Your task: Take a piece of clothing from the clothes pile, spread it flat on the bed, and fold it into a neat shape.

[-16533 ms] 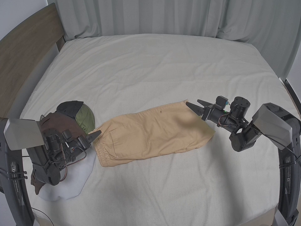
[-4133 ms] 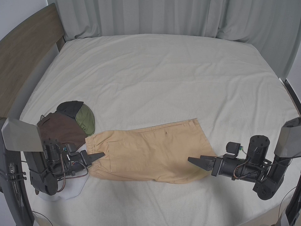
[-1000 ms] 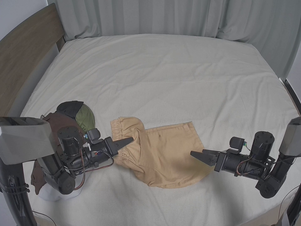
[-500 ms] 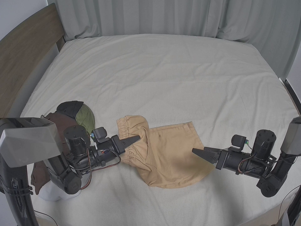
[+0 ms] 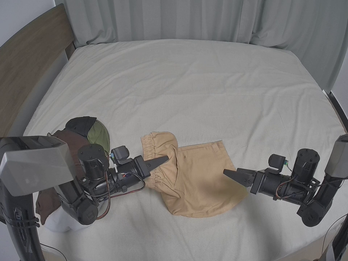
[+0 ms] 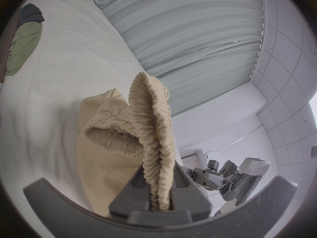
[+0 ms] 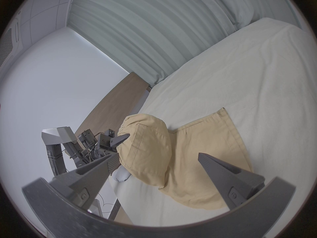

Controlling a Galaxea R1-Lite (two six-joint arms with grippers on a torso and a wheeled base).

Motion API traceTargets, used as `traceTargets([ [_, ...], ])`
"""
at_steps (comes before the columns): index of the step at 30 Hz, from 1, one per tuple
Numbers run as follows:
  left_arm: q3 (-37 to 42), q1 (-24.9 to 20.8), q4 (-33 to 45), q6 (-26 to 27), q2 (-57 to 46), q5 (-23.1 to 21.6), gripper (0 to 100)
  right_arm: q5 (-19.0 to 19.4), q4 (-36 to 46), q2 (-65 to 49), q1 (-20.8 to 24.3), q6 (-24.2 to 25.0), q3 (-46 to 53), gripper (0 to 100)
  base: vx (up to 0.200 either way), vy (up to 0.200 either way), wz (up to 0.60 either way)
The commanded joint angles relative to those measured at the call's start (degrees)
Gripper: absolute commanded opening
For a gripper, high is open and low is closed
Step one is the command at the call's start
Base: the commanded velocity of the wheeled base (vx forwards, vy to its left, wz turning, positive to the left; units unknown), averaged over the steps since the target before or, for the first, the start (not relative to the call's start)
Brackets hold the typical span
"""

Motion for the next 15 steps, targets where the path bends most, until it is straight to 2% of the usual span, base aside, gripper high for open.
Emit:
traceTargets([
  [1,-1.0,-1.0,-0.1,-0.7,0.2,0.0,0,0.0,0.0,0.0,-0.2,0.0,0.0,100,0.000,0.000,0.00],
  [15,-5.0,-3.0,-0.1,-5.7,0.7,0.0,0,0.0,0.0,0.0,-1.6,0.0,-0.7,100,0.000,0.000,0.00],
])
